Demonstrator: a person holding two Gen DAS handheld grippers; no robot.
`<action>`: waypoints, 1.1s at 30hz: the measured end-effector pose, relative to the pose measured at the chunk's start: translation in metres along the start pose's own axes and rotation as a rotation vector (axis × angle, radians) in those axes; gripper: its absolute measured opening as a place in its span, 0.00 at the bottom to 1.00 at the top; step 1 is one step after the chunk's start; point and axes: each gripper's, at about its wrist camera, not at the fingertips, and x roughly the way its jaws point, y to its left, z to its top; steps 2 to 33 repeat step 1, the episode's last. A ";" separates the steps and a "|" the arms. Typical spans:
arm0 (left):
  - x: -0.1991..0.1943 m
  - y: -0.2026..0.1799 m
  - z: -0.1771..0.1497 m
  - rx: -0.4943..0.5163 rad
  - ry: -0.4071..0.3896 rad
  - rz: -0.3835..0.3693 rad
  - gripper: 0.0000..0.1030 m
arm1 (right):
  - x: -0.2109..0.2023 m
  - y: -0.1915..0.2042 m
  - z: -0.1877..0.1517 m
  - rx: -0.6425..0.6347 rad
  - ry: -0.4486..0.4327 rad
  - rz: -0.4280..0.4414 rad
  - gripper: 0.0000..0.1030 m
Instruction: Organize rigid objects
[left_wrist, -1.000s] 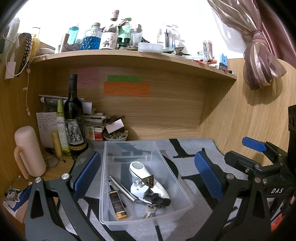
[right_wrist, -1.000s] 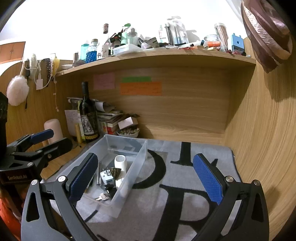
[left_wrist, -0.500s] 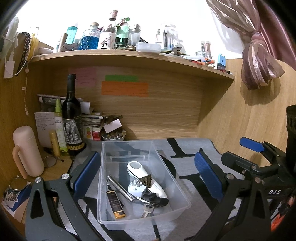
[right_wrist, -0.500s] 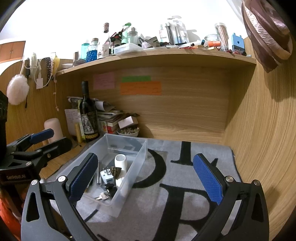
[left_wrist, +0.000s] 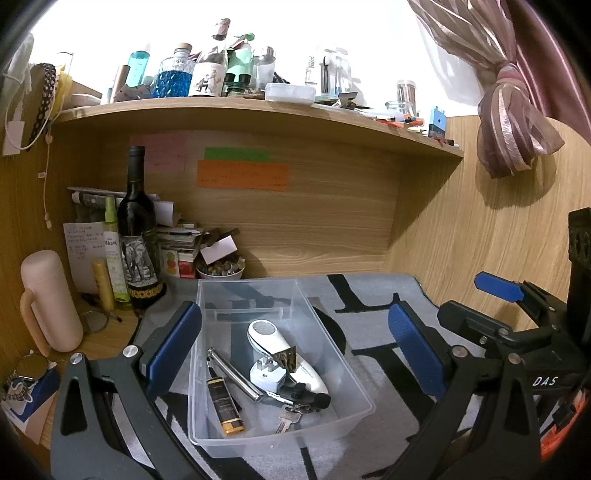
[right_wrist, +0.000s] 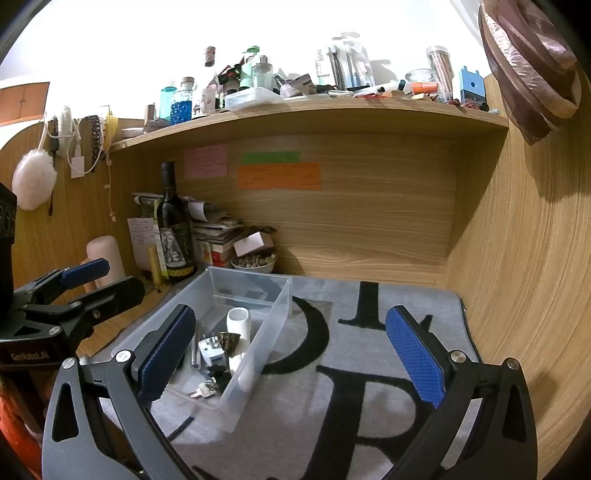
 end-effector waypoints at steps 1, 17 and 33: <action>0.000 0.000 0.000 -0.002 0.000 0.001 0.99 | 0.000 0.001 0.000 0.000 -0.001 -0.001 1.00; 0.000 0.000 0.000 -0.002 0.000 0.001 0.99 | 0.000 0.001 0.000 0.000 -0.001 -0.001 1.00; 0.000 0.000 0.000 -0.002 0.000 0.001 0.99 | 0.000 0.001 0.000 0.000 -0.001 -0.001 1.00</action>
